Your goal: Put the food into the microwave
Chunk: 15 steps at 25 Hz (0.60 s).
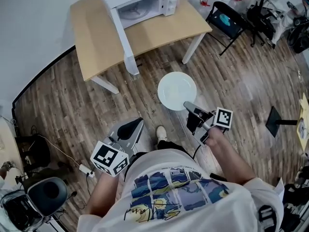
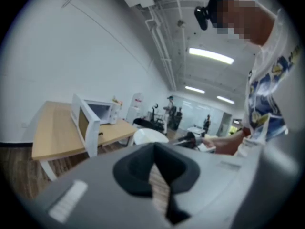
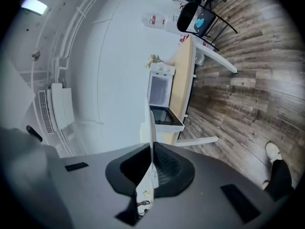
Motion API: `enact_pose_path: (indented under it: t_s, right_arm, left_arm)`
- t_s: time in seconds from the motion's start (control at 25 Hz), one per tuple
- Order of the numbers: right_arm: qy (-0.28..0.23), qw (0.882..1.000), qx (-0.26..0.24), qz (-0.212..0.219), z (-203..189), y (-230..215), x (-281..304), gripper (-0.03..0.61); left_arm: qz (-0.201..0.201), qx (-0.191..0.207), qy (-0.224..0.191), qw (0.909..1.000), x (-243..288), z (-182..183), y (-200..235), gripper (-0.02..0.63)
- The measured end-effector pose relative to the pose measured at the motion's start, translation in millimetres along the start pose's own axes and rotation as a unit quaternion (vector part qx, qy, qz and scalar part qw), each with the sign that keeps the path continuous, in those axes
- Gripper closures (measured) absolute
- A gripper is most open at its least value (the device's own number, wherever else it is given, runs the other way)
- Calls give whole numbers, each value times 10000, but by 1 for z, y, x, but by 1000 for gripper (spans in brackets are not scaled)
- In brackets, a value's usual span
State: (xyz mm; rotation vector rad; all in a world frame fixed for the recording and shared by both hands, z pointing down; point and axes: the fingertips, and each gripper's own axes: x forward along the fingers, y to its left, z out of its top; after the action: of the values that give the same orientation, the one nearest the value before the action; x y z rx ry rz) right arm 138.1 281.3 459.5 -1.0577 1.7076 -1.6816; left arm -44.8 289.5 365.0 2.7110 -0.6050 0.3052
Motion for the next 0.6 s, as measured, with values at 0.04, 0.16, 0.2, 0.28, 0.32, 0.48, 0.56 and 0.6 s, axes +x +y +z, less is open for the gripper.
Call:
enact_pose_path:
  t_s: [0.04,0.16,0.2,0.28,0.32,0.48,0.56,0.6]
  right_arm:
    - [-7,10000,-11,0,11,-2,4,563]
    - [-25,10000,-45,-36,45,-8,24,563]
    - [-33,10000,-41,-50,55,-9,33,563]
    - [-42,9999,-53,-78,73,-10,50,563]
    - [-49,9999,-59,-80,80,-9,59,563]
    - [-141,9999,-42,-68,103,-6,101,563]
    - [-207,9997,-36,-78,111,-5,119,563]
    - [-253,9996,-13,-88,115,-4,130,563]
  left_arm:
    - [28,16,3,10000,7,2,4,606]
    - [70,23,-14,10000,29,14,20,606]
    - [71,8,-28,10000,35,19,26,606]
    - [55,-13,-66,10000,43,29,40,606]
    - [50,-13,-83,10000,45,33,48,606]
    - [16,-18,-126,9999,52,43,90,606]
    - [-28,16,-142,9999,54,47,109,606]
    - [-68,37,-139,9999,55,51,120,606]
